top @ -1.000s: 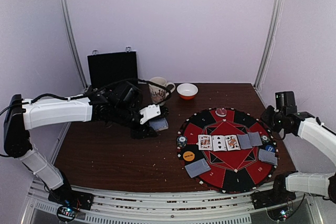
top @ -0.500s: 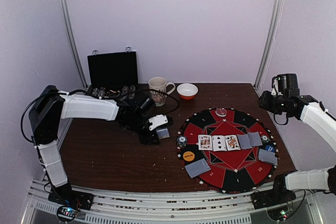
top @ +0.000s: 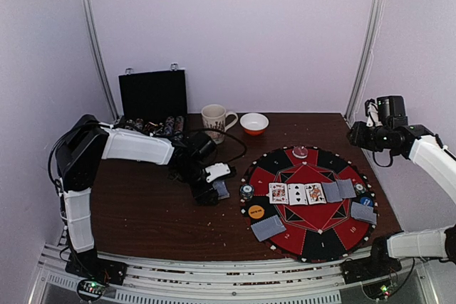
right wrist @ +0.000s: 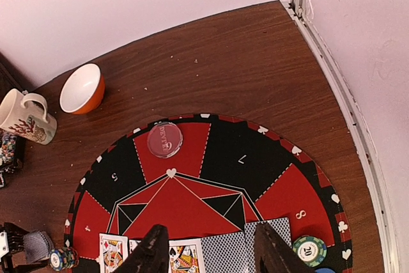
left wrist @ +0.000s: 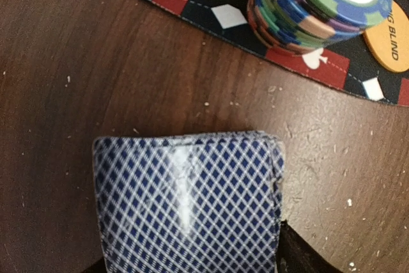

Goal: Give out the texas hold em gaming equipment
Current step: Place the poker card at the center of the board.

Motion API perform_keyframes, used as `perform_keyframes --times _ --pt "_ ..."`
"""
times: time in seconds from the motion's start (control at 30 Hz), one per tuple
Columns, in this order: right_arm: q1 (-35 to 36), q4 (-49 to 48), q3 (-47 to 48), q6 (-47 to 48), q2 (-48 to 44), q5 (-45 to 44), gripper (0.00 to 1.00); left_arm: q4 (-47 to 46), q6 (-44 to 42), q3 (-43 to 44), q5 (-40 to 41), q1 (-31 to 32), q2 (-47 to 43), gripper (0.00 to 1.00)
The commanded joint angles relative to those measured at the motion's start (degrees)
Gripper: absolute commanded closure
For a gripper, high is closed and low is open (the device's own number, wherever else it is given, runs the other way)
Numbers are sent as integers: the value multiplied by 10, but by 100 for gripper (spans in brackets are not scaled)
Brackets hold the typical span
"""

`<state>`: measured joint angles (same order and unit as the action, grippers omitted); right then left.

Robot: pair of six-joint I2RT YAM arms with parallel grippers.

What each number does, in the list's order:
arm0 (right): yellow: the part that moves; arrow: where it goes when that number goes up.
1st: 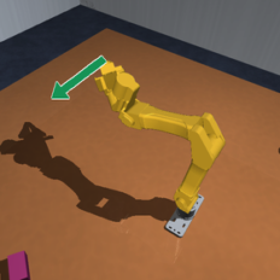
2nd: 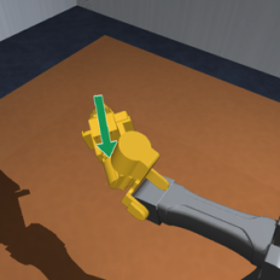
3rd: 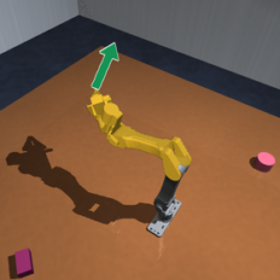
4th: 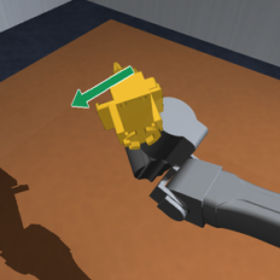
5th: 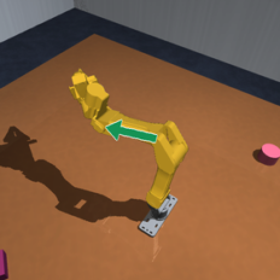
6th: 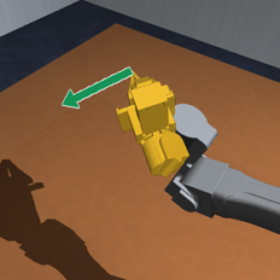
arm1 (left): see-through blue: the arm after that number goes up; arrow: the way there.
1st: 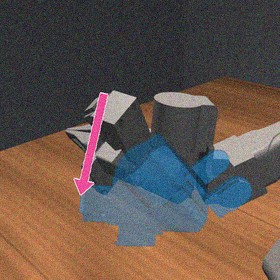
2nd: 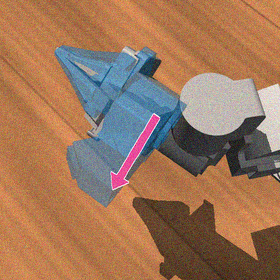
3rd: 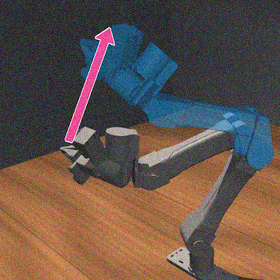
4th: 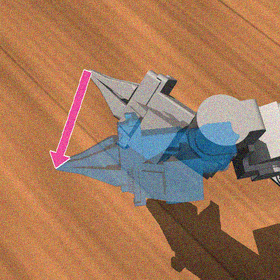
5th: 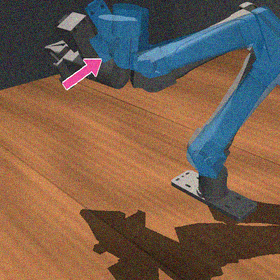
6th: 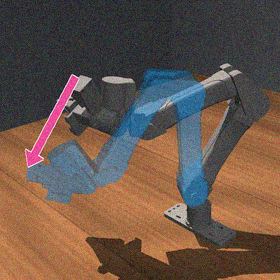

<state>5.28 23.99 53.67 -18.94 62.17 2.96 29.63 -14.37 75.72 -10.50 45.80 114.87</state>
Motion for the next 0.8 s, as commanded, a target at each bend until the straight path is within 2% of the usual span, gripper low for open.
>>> perform_keyframes --times 0.0,0.1,0.2,0.3,0.5,0.57,0.67,0.77 --pt "4 9 19 16 7 11 51 15 -9 3 6 -1 6 26" --pt "4 2 19 15 8 22 49 14 -20 -4 6 -1 -8 22" --pt "4 -6 22 17 7 35 46 6 -26 -9 4 -1 -36 9" --pt "4 -16 26 21 7 40 42 -21 -28 -16 7 -1 -80 2" --pt "4 -59 41 31 13 68 30 -22 -24 13 38 -3 -150 2" --pt "5 -80 38 39 11 69 23 -38 -11 15 32 -14 -181 2" --pt "4 -131 24 53 3 57 2 -104 43 -9 65 -59 -250 2" --pt "4 -195 -3 65 -13 44 0 -199 128 -71 89 -172 -326 2"
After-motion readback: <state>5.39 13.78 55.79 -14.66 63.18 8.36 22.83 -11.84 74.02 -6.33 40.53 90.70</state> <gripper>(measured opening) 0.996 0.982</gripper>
